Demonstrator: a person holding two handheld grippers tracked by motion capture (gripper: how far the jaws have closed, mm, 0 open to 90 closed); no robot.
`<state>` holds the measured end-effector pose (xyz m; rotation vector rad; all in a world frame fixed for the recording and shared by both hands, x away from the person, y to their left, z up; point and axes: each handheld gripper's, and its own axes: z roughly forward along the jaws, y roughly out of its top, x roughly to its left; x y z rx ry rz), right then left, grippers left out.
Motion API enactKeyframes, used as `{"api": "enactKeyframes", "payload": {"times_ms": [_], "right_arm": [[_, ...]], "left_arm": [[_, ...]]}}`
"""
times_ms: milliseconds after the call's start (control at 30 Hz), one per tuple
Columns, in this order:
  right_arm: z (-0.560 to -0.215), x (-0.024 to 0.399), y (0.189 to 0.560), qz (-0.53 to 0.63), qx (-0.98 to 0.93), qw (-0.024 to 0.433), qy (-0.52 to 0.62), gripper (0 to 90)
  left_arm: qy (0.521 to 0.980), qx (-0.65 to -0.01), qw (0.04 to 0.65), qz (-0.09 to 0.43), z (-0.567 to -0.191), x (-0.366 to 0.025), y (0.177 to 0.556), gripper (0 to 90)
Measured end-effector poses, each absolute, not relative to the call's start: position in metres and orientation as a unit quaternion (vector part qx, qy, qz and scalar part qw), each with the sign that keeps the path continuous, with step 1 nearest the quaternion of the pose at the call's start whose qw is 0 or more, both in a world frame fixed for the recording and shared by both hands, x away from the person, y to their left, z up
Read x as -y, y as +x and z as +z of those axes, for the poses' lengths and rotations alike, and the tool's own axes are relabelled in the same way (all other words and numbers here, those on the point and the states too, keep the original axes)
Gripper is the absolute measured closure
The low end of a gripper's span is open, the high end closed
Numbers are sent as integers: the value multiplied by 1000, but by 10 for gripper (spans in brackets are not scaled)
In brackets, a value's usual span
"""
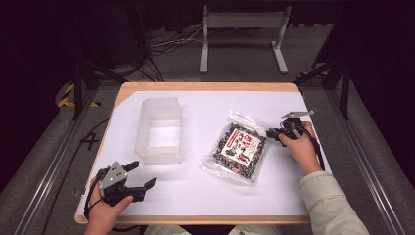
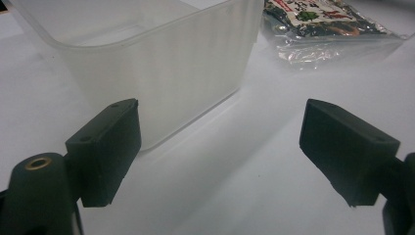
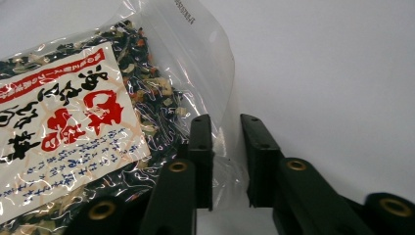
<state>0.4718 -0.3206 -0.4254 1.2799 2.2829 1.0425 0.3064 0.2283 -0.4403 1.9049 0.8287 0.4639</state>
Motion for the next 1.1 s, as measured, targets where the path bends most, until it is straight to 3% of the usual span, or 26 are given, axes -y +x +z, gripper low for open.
{"api": "enactKeyframes", "payload": {"times_ms": [333, 733, 1100], "right_arm": [[-417, 318, 467, 372, -795, 193, 438, 900], [-387, 325, 451, 424, -770, 203, 431, 900], [-348, 330, 432, 474, -751, 226, 401, 900]], "left_arm": [[738, -360, 546, 166, -434, -231, 307, 129], [743, -369, 527, 185, -421, -234, 310, 231], [754, -361, 515, 188, -420, -231, 307, 159]]}}
